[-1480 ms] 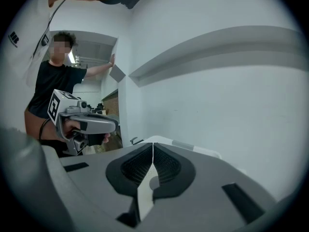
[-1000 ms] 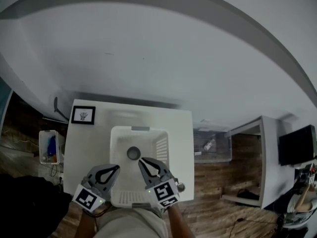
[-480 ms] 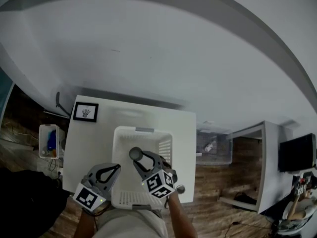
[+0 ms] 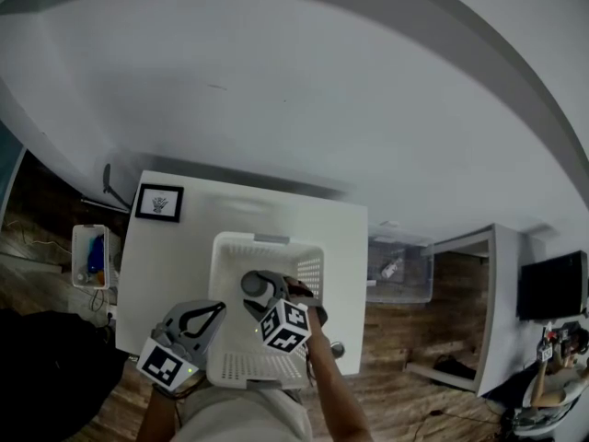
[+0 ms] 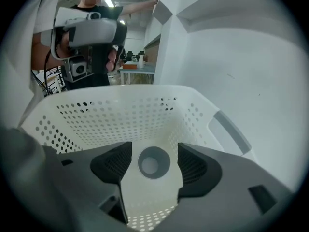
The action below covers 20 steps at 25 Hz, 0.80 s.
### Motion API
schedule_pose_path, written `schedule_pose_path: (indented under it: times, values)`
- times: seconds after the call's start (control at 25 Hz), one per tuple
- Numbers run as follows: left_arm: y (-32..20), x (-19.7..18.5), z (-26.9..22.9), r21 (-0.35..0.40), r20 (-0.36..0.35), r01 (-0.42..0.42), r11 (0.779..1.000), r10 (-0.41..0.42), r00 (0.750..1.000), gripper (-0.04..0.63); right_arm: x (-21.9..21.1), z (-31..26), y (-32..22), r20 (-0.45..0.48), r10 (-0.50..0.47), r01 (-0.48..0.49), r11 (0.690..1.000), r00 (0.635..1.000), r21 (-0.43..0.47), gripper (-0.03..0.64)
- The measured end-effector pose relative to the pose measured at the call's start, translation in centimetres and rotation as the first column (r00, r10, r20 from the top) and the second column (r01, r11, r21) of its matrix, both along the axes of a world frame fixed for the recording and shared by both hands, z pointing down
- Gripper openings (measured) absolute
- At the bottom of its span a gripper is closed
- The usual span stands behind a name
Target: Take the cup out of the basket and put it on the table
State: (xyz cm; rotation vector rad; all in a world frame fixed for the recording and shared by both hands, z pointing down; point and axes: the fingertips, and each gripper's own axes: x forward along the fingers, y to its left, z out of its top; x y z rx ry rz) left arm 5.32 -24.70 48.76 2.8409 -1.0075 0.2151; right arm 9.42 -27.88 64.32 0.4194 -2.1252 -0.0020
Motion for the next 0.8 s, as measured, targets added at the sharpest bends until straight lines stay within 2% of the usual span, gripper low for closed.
schedule_pose_path:
  times: [0.16, 0.28, 0.44, 0.8]
  values:
    - [-0.2, 0.0, 0.1, 0.034, 0.039, -0.031, 0.999, 0.03, 0.999, 0.0, 0.1, 2.5, -0.1, -0.082, -0.05, 0.047, 0.998, 0.995, -0.044, 0.341]
    - [-0.3, -0.1, 0.3, 0.005, 0.014, -0.011, 1.0, 0.011, 1.0, 0.0, 0.0, 4.0, -0.1, -0.119, -0.078, 0.068, 0.994, 0.99, -0.082, 0.368]
    - [-0.5, -0.1, 0.3, -0.002, 0.002, -0.001, 1.0, 0.001, 1.0, 0.0, -0.1, 5.6, -0.6, -0.15, -0.104, 0.088, 0.99, 0.983, -0.111, 0.384]
    - [-0.6, 0.0, 0.6, 0.033, 0.054, -0.033, 0.999, 0.031, 0.998, 0.002, 0.4, 8.5, -1.0, -0.206, -0.138, 0.1, 0.978, 0.969, -0.186, 0.393]
